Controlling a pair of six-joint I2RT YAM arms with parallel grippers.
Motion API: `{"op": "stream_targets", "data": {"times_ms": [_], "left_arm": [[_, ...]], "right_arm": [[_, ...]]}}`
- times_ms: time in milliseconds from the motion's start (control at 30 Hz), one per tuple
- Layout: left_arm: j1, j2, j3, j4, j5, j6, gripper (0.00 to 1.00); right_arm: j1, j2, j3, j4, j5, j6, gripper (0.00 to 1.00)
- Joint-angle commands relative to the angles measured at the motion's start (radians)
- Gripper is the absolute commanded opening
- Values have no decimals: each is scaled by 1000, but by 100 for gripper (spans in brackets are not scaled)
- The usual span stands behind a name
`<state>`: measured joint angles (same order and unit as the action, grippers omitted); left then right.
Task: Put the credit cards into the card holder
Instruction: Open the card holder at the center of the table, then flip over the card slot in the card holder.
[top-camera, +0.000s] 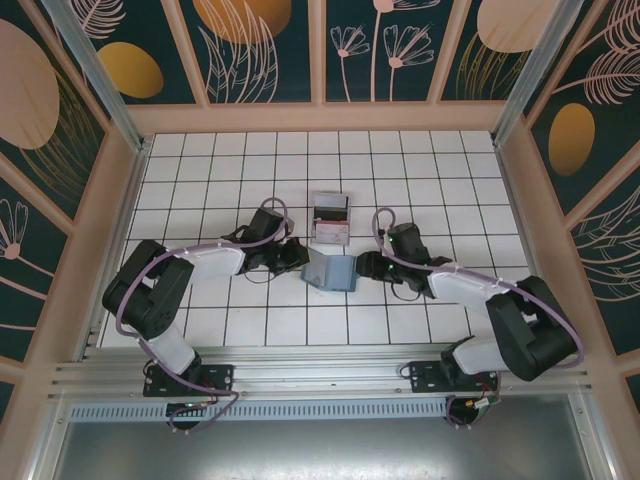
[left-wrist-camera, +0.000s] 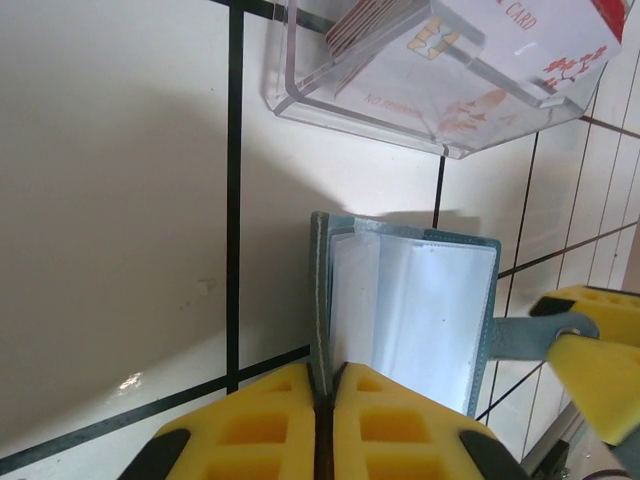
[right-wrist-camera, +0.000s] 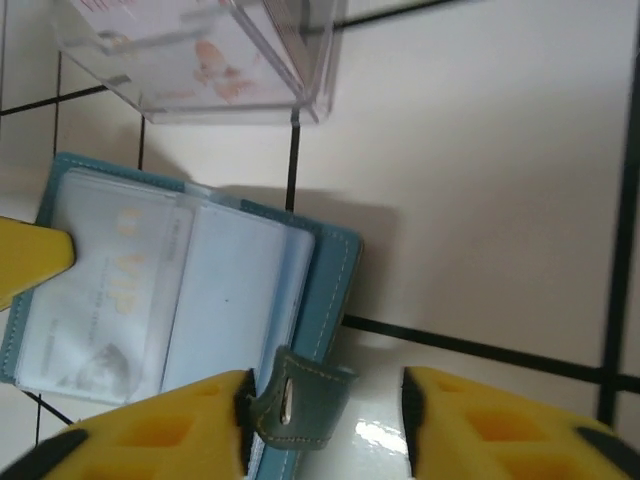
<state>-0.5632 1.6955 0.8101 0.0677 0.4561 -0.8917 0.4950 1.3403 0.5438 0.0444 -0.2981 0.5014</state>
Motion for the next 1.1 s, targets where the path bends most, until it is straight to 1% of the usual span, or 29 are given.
{"op": "stream_targets", "data": {"times_ms": [0, 67, 100, 167, 233, 367, 433, 567, 767, 1000, 1067], "left_arm": [[-3, -6, -5, -21, -31, 3, 7], [-3, -10, 5, -36, -47, 17, 7], [-3, -5, 13, -48, -52, 24, 7], [-2, 2, 20, -55, -53, 25, 6], [-2, 2, 15, -40, -48, 15, 6], [-2, -6, 18, -42, -56, 8, 6], [-3, -13, 17, -44, -64, 5, 6], [-3, -7, 13, -39, -63, 1, 5], [-3, -6, 3, -26, -57, -10, 5], [-3, -1, 1, -20, -56, -10, 5], [-3, 0, 0, -20, -55, -10, 5]], "right_arm": [[-29, -93, 99, -84, -37, -45, 51], [-34, -114, 138, -108, -64, -55, 53], [-35, -113, 158, -110, -102, -55, 56], [-31, -87, 193, -101, -186, -36, 56], [-12, -47, 208, -76, -244, -2, 56], [46, 39, 180, -9, -286, 62, 56], [76, 84, 162, 2, -285, 82, 55], [80, 145, 133, 36, -259, 112, 54], [57, 211, 179, -46, -174, 81, 54], [58, 269, 192, -49, -178, 75, 54], [57, 270, 196, -60, -161, 71, 54]]}}
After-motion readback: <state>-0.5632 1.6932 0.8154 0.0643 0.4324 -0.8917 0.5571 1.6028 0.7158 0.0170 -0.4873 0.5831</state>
